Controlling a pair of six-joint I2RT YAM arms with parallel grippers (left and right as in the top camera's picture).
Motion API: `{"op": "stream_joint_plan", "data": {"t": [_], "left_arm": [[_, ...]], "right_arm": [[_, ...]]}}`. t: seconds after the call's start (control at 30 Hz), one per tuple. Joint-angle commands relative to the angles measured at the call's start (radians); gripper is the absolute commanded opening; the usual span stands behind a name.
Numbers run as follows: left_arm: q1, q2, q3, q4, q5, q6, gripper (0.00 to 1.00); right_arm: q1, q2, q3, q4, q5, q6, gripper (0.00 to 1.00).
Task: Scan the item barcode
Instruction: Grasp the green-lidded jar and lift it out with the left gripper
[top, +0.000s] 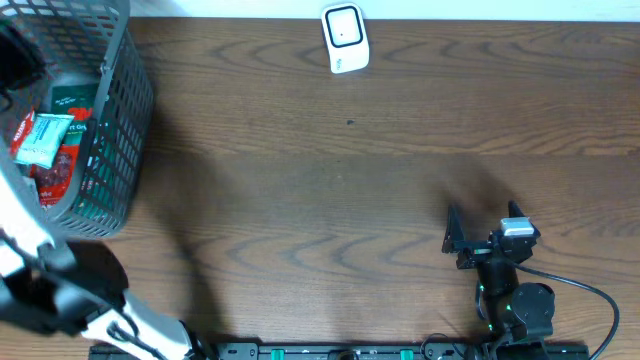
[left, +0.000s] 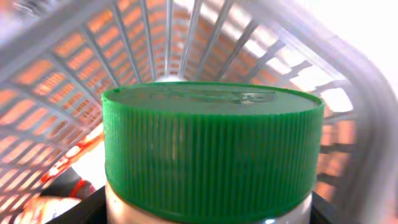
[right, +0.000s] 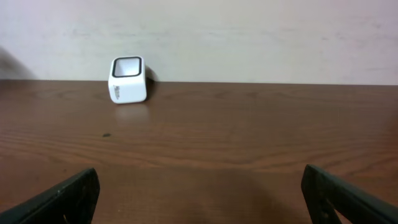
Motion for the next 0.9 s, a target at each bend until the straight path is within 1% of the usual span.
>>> {"op": "stream_joint_plan", "data": {"t": [0.0, 0.1, 0.2, 0.33, 0.43, 0.5, 0.67, 0.87], "left_arm": [[-0.007, -0.129, 0.032, -0.038, 0.038, -0.077, 0.53], [-0.037, -0.216, 0.032, -0.099, 0.059, -0.077, 0.53], [-0.096, -0.285, 0.032, -0.172, 0.059, -0.077, 0.53], [-0.22, -0.333, 0.031, -0.269, 0.058, -0.077, 0.53], [-0.336, -0.332, 0.023, -0.342, 0.058, -0.076, 0.53], [-0.412, -0.327, -0.003, -0.362, 0.058, -0.077, 0.53], [-0.601, -0.314, -0.125, -0.346, 0.057, -0.081, 0.53], [-0.807, -0.314, -0.367, -0.209, 0.042, -0.144, 0.53]], "right_arm": [[-0.004, -0.005, -0.001, -0.004, 0.002, -0.008, 0.99], [-0.004, -0.005, -0.001, -0.004, 0.002, -0.008, 0.99], [-0.004, -0.005, -0.001, -0.004, 0.002, -0.008, 0.99], [-0.004, -0.005, -0.001, -0.004, 0.002, -0.008, 0.99], [-0.004, -0.005, -0.001, -0.004, 0.002, -0.009, 0.99], [-0.004, -0.005, -0.001, -0.004, 0.002, -0.008, 0.99], [-0.004, -0.005, -0.001, -0.004, 0.002, -0.008, 0.99], [-0.004, -0.005, -0.001, -0.004, 0.002, -0.008, 0.99]]}}
